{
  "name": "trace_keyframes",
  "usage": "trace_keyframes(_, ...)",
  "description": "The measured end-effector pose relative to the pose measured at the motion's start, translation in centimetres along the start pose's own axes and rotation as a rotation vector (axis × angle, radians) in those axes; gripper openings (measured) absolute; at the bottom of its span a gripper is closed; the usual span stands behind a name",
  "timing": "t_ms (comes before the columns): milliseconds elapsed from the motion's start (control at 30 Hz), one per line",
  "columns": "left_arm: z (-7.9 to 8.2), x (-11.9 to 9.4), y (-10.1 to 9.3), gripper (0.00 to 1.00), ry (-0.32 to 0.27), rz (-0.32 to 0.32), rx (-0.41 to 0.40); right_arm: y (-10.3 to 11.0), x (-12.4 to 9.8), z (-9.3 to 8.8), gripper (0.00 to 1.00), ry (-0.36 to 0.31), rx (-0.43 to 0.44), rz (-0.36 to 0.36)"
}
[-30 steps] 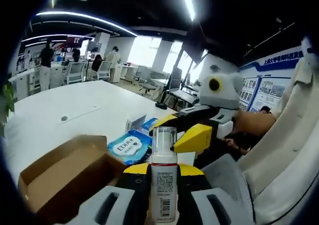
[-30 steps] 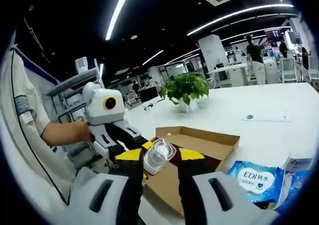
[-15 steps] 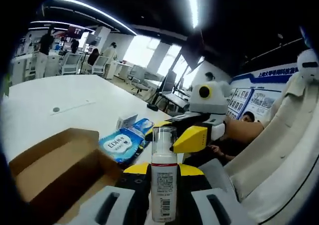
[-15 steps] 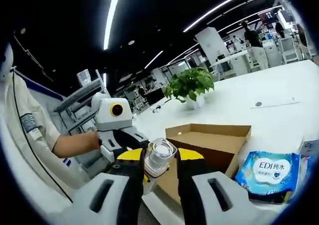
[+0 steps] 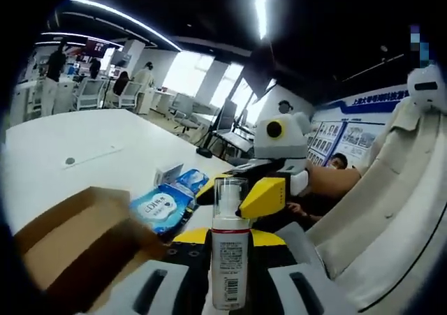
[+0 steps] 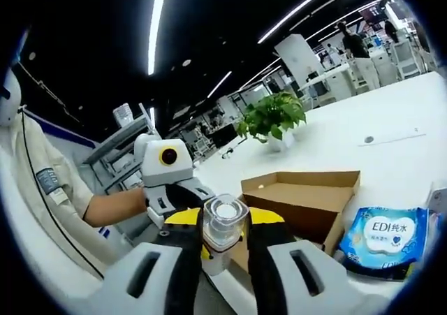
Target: Operate the shoe box by opening the lid, removing the specified soft item, and placing it in the target area until the item is outside and the box remains undamaged.
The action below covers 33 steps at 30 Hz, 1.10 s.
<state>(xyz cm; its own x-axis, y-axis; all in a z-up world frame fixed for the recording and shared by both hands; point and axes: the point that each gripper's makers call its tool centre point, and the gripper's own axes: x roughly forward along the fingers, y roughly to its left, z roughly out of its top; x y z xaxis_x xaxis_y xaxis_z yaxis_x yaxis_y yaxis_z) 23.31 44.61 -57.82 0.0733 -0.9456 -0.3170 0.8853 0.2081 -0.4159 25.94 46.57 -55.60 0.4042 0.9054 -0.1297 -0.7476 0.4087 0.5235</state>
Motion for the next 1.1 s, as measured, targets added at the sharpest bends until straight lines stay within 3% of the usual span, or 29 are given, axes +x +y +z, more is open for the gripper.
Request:
trace_keyframes(400,-0.4,0.0,0.5,0.2,0.029,0.031,0.066,0.4,0.1,-0.2,0.2,0.038,-0.093,-0.015)
trace_keyframes(667,-0.4,-0.3,1.7,0.3,0.043,0.084,0.114,0.2,0.1,0.2,0.2,0.035,-0.125,-0.023)
trace_keyframes(1100,-0.3,-1.1,2.5,0.58,0.02,0.192,0.169,-0.7,0.0,1.6,0.19,0.015,-0.166,-0.04)
